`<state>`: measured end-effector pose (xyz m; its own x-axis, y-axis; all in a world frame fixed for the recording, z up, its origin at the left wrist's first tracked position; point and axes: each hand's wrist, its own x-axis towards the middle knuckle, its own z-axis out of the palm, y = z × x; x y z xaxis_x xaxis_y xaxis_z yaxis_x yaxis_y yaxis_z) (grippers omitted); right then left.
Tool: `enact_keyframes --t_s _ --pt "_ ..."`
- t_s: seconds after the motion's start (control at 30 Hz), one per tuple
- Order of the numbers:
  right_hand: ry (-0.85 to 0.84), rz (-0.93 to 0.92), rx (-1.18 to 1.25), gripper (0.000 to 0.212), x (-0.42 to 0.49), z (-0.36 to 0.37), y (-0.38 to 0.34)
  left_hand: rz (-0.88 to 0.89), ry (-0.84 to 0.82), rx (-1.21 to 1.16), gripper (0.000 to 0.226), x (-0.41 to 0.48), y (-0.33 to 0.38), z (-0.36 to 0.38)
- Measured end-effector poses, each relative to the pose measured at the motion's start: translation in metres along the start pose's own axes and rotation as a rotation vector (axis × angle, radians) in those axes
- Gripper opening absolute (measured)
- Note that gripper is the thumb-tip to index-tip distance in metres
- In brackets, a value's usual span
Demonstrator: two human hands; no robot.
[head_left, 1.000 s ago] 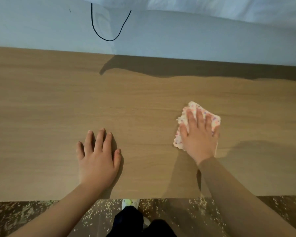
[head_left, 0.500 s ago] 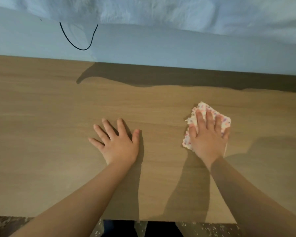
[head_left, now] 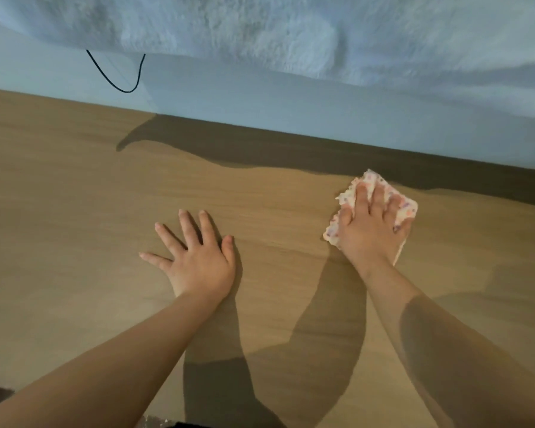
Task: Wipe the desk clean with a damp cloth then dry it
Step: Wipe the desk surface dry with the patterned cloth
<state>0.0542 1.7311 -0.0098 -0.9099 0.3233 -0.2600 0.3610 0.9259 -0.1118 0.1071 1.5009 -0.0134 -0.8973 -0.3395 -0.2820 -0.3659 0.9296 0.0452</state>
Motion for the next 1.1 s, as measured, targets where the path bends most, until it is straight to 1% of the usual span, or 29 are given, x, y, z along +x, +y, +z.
enact_keyframes --t_s 0.03,0.07,0.13,0.17,0.2,0.23,0.27,0.3,0.37,0.4,0.43,0.47,0.5,0.57,0.6,0.63,0.7,0.77,0.8,0.83,0.87,0.93,1.0,1.07,1.1 --pt "-0.007 -0.078 -0.017 0.055 -0.009 0.003 -0.017 0.009 -0.002 0.007 0.063 0.001 -0.001 -0.001" --pt "-0.016 -0.227 -0.049 0.055 -0.023 0.009 -0.035 0.048 0.005 0.028 0.063 0.003 -0.001 -0.002" --pt "-0.023 -0.655 -0.119 0.061 -0.058 0.025 -0.063 0.252 0.074 0.106 0.062 0.007 -0.003 -0.001" --pt "-0.046 -0.823 -0.153 0.062 -0.068 0.028 -0.066 0.364 0.099 0.132 0.064 0.009 -0.004 0.000" --pt "-0.043 -0.939 -0.190 0.060 -0.065 0.024 -0.063 0.428 0.098 0.128 0.068 0.011 -0.005 0.000" --pt "0.012 -1.013 -0.236 0.058 -0.047 0.019 -0.054 0.444 0.097 0.099 0.070 0.013 -0.006 0.000" --pt "0.089 -0.961 -0.271 0.058 -0.024 0.014 -0.041 0.447 0.097 0.077 0.070 0.013 -0.007 -0.001" --pt "0.138 -0.774 -0.251 0.059 0.001 0.008 -0.025 0.451 0.099 0.058 0.069 0.014 -0.007 0.000" --pt "0.101 -0.205 -0.114 0.056 0.046 -0.013 0.007 0.453 0.118 0.025 0.067 0.013 -0.008 0.000" --pt "0.060 0.007 -0.041 0.055 0.057 -0.021 0.011 0.450 0.125 0.013 0.066 0.014 -0.008 0.000" --pt "0.051 0.119 -0.035 0.054 0.058 -0.023 0.004 0.448 0.127 0.005 0.065 0.014 -0.008 0.000" --pt "0.062 0.123 -0.074 0.053 0.052 -0.018 -0.010 0.447 0.127 0.002 0.064 0.014 -0.009 0.001" --pt "0.087 0.018 -0.108 0.051 0.042 -0.014 -0.030 0.447 0.130 0.000 0.064 0.014 -0.009 0.002" --pt "0.113 -0.377 -0.050 0.050 0.015 0.001 -0.075 0.444 0.142 -0.014 0.063 0.014 -0.010 0.003" --pt "0.093 -0.567 -0.031 0.050 0.006 0.007 -0.096 0.440 0.151 -0.024 0.063 0.014 -0.010 0.002" --pt "0.066 -0.689 -0.040 0.050 0.005 0.010 -0.115 0.438 0.159 -0.035 0.062 0.014 -0.010 0.002" --pt "0.015 -0.744 -0.079 0.050 0.020 0.009 -0.143 0.439 0.170 -0.046 0.061 0.013 -0.009 0.002" --pt "0.009 -0.759 -0.132 0.049 0.040 0.006 -0.149 0.433 0.179 -0.053 0.061 0.013 -0.010 0.003" --pt "-0.005 -0.725 -0.121 0.048 0.050 0.003 -0.141 0.436 0.179 -0.053 0.062 0.013 -0.010 0.004" --pt "0.001 -0.654 -0.107 0.047 0.059 0.001 -0.125 0.440 0.178 -0.051 0.062 0.014 -0.010 0.004" --pt "0.042 -0.559 -0.100 0.048 0.068 -0.001 -0.102 0.444 0.179 -0.048 0.062 0.014 -0.011 0.003" --pt "0.111 -0.325 -0.115 0.052 0.083 -0.008 -0.043 0.447 0.172 -0.037 0.063 0.014 -0.011 0.002" --pt "0.073 -0.061 -0.096 0.054 0.089 -0.017 0.009 0.450 0.156 -0.028 0.065 0.012 -0.010 0.002" --pt "0.061 0.109 -0.061 0.055 0.079 -0.022 0.020 0.449 0.158 -0.032 0.066 0.012 -0.009 0.001" --pt "0.082 0.110 -0.091 0.055 0.065 -0.020 0.011 0.448 0.159 -0.032 0.066 0.013 -0.009 0.001"
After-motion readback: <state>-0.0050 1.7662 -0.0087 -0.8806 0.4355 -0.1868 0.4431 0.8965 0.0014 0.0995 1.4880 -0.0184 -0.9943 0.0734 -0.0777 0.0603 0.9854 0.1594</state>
